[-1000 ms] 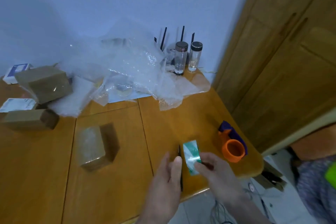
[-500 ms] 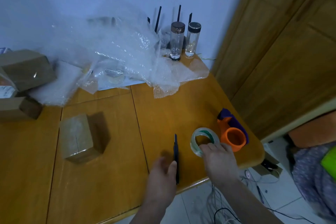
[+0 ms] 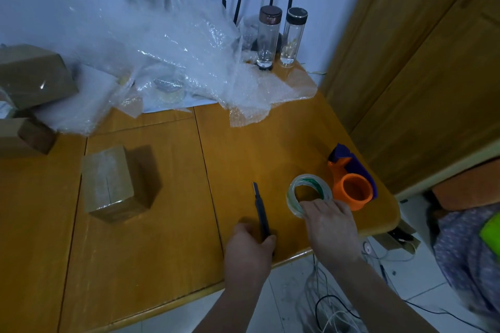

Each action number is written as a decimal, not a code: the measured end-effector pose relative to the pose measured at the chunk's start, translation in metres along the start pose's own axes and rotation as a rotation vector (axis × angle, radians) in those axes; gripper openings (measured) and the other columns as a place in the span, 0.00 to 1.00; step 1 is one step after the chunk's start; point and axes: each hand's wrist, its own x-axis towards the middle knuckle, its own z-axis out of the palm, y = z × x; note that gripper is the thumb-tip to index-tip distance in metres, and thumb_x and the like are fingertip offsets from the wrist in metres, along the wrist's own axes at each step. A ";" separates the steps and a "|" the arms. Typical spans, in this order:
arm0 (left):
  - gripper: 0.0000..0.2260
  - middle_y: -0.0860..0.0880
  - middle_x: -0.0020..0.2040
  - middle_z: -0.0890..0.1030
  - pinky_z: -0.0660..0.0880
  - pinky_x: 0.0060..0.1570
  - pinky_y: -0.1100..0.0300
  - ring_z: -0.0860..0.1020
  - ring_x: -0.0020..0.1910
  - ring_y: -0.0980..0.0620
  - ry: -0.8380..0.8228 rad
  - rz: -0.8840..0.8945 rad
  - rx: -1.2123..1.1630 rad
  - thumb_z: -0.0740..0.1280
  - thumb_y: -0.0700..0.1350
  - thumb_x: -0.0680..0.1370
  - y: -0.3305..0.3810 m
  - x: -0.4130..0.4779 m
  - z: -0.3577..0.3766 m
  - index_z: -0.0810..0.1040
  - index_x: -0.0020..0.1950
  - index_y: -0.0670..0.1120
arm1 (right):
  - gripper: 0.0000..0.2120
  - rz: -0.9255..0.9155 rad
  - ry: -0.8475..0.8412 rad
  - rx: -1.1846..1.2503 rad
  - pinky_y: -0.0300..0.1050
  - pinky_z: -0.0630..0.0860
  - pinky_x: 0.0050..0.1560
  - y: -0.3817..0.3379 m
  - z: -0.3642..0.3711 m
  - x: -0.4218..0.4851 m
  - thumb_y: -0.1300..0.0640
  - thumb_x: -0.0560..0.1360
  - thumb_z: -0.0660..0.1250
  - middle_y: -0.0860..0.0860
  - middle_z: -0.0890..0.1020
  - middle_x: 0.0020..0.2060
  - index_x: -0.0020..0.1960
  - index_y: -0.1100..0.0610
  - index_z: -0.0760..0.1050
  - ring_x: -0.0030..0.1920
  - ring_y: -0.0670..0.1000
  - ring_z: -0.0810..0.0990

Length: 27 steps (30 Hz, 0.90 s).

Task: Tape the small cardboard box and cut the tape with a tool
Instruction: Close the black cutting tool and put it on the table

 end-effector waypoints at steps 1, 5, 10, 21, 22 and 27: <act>0.28 0.51 0.50 0.79 0.77 0.39 0.61 0.81 0.46 0.50 0.005 0.009 0.032 0.74 0.56 0.75 0.001 0.000 0.001 0.71 0.70 0.46 | 0.08 -0.002 0.003 0.000 0.54 0.76 0.55 0.000 0.000 0.000 0.62 0.74 0.72 0.50 0.86 0.41 0.51 0.53 0.84 0.44 0.54 0.84; 0.26 0.48 0.53 0.81 0.81 0.43 0.56 0.82 0.47 0.48 0.016 0.048 0.145 0.75 0.58 0.74 0.007 0.003 0.006 0.70 0.63 0.47 | 0.09 0.007 0.004 0.009 0.55 0.77 0.55 0.001 0.000 -0.001 0.62 0.74 0.72 0.51 0.87 0.43 0.53 0.54 0.84 0.46 0.54 0.85; 0.18 0.48 0.50 0.80 0.81 0.42 0.56 0.79 0.44 0.49 0.028 0.065 0.220 0.74 0.53 0.76 0.007 0.010 0.009 0.68 0.56 0.49 | 0.10 0.002 -0.007 -0.003 0.55 0.78 0.55 0.000 0.000 -0.001 0.62 0.74 0.73 0.51 0.87 0.44 0.54 0.54 0.84 0.47 0.55 0.85; 0.14 0.50 0.50 0.81 0.76 0.39 0.62 0.80 0.43 0.52 0.047 0.103 0.161 0.71 0.48 0.79 -0.003 0.021 0.010 0.73 0.63 0.48 | 0.10 -0.032 -0.038 0.008 0.55 0.79 0.54 -0.004 -0.005 -0.001 0.62 0.74 0.73 0.51 0.87 0.43 0.55 0.54 0.84 0.46 0.55 0.85; 0.15 0.50 0.50 0.82 0.77 0.40 0.62 0.81 0.44 0.52 0.049 0.102 0.159 0.71 0.48 0.79 -0.003 0.022 0.010 0.73 0.63 0.48 | 0.10 -0.037 -0.036 0.007 0.56 0.80 0.53 -0.005 -0.005 -0.001 0.62 0.74 0.73 0.51 0.87 0.42 0.54 0.54 0.84 0.45 0.55 0.85; 0.16 0.50 0.52 0.82 0.80 0.44 0.60 0.82 0.46 0.50 0.071 0.100 0.151 0.70 0.48 0.79 -0.006 0.022 0.005 0.73 0.65 0.48 | 0.11 -0.073 -0.033 0.010 0.55 0.81 0.52 -0.013 -0.005 -0.002 0.62 0.72 0.76 0.50 0.87 0.41 0.53 0.53 0.84 0.44 0.55 0.85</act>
